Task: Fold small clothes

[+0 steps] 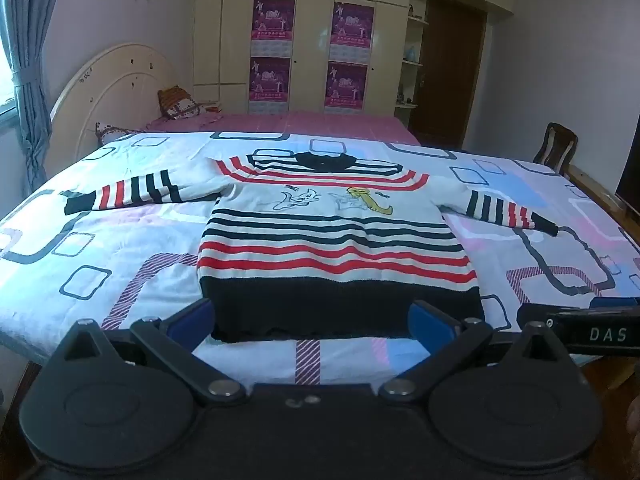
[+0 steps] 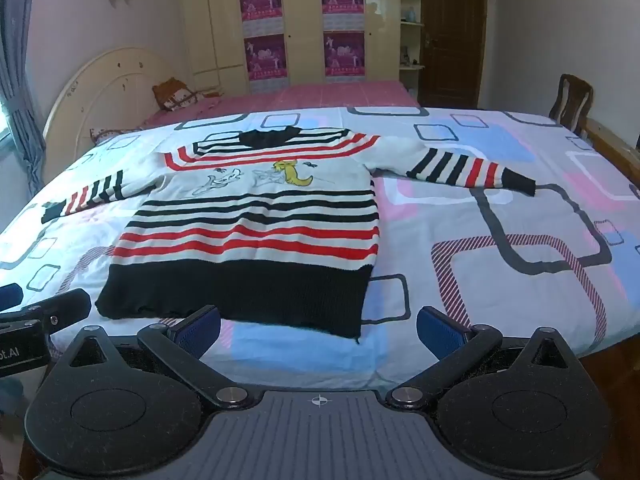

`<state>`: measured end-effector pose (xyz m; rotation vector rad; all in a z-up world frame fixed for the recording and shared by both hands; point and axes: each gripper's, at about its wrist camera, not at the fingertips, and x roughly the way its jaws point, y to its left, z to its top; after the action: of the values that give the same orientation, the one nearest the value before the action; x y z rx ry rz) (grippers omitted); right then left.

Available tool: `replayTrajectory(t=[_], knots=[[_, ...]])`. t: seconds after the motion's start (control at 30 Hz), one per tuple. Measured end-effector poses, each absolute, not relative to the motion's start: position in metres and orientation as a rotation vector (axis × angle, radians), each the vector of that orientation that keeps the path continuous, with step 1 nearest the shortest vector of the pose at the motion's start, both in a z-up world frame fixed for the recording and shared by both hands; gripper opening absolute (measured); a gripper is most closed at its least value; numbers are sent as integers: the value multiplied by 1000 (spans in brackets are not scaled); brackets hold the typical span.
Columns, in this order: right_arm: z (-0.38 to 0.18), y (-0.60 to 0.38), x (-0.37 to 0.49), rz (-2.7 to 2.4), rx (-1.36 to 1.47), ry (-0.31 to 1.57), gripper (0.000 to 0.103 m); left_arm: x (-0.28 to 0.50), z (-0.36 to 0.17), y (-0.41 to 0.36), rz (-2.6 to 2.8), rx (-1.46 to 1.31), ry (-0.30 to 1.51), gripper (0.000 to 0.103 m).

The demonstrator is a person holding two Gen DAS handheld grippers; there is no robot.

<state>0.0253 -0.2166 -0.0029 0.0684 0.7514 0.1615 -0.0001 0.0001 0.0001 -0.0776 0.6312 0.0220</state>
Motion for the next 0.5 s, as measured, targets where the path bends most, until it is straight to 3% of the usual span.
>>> replayTrajectory(t=[0.5], knots=[[-5, -218, 25, 169, 73, 753, 103, 1, -1, -1, 26, -64, 638, 103]])
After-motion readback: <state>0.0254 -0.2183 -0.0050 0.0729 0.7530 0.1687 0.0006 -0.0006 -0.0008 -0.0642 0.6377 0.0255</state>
